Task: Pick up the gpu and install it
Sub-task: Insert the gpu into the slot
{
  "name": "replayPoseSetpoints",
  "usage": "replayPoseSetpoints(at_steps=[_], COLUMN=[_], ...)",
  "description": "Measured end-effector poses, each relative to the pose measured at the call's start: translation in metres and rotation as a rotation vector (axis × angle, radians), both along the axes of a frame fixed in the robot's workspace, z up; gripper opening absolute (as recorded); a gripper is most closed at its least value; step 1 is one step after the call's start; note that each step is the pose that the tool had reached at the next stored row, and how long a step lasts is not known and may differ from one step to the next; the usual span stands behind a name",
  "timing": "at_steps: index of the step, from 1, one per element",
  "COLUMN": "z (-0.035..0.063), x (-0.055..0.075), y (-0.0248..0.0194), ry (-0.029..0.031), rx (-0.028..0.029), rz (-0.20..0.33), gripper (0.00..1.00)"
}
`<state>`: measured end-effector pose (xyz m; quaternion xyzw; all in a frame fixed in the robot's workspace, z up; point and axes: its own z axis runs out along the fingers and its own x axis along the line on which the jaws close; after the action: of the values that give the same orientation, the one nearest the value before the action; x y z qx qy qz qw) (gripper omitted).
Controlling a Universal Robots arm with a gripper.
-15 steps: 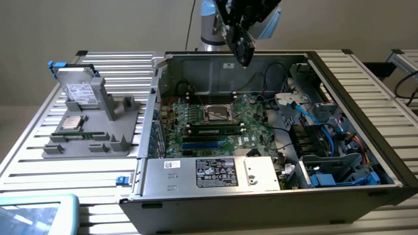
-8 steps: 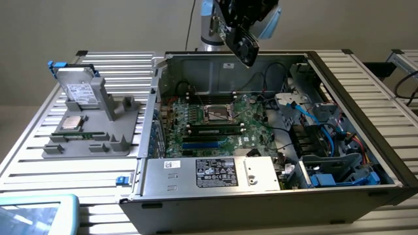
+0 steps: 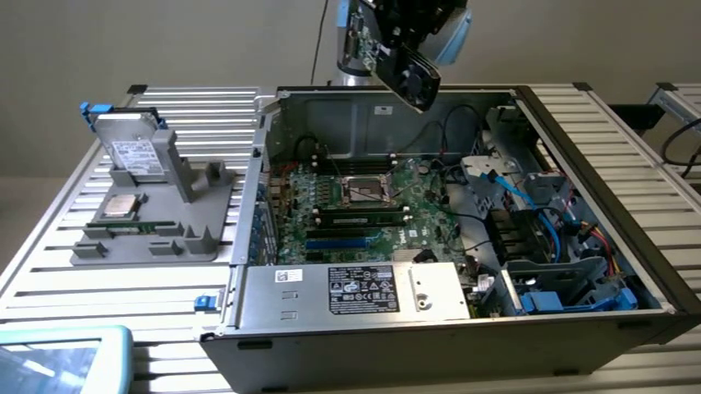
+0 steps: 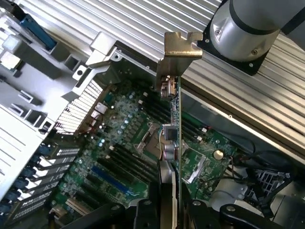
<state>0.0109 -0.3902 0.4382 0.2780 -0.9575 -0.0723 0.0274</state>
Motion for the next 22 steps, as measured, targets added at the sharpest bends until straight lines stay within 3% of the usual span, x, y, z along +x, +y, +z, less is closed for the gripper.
replayPoseSetpoints(at_steps=[10,22], z=[-0.0004,-0.0008], x=[0.0001,0.0001], y=[0.0000,0.0000], ry=[-0.0175,-0.0432], rx=[0.0000,-0.0005], rz=[0.182,0.401], gripper=[0.27,0.27])
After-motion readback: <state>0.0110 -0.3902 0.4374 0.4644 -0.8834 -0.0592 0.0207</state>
